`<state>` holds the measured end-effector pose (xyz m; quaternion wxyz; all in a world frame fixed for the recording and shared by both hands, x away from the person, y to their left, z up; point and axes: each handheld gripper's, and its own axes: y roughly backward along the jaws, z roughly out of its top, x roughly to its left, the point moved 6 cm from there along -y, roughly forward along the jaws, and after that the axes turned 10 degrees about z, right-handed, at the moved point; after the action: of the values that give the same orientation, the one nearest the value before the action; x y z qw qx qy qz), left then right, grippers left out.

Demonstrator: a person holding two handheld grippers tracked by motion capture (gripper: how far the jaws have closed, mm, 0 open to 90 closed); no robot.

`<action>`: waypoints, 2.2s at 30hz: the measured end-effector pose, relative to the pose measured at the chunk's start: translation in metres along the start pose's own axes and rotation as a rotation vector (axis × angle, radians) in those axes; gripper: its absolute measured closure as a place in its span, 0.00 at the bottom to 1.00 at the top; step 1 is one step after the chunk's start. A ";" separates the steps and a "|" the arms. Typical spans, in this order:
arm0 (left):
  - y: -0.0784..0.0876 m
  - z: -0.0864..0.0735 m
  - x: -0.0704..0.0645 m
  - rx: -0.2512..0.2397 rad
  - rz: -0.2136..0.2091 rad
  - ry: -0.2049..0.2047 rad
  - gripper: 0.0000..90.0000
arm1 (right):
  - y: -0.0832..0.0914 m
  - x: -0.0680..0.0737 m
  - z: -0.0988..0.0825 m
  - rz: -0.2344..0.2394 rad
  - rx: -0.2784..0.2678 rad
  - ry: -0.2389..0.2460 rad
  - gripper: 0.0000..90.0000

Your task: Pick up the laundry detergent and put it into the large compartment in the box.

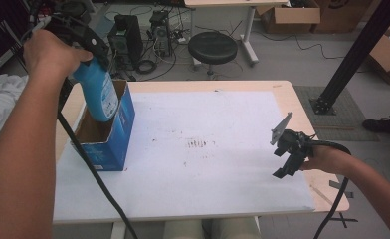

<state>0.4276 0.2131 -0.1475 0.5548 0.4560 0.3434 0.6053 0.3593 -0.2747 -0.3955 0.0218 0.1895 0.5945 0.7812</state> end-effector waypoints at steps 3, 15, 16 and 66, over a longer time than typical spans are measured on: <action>-0.005 -0.002 0.004 -0.002 0.001 0.007 0.42 | 0.000 0.000 0.001 0.000 -0.002 0.003 0.19; -0.039 -0.013 0.019 -0.001 0.012 0.034 0.42 | 0.001 0.000 -0.001 -0.002 0.000 -0.004 0.19; -0.042 -0.014 0.020 -0.004 0.014 0.033 0.42 | 0.001 0.001 -0.001 -0.001 0.004 -0.015 0.19; -0.190 -0.065 0.002 0.047 -0.006 0.005 0.42 | -0.003 0.000 -0.001 0.004 0.020 -0.031 0.19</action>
<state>0.4351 0.2494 -0.3445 0.5450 0.4664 0.3600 0.5966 0.3585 -0.2748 -0.3983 0.0277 0.2030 0.6016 0.7721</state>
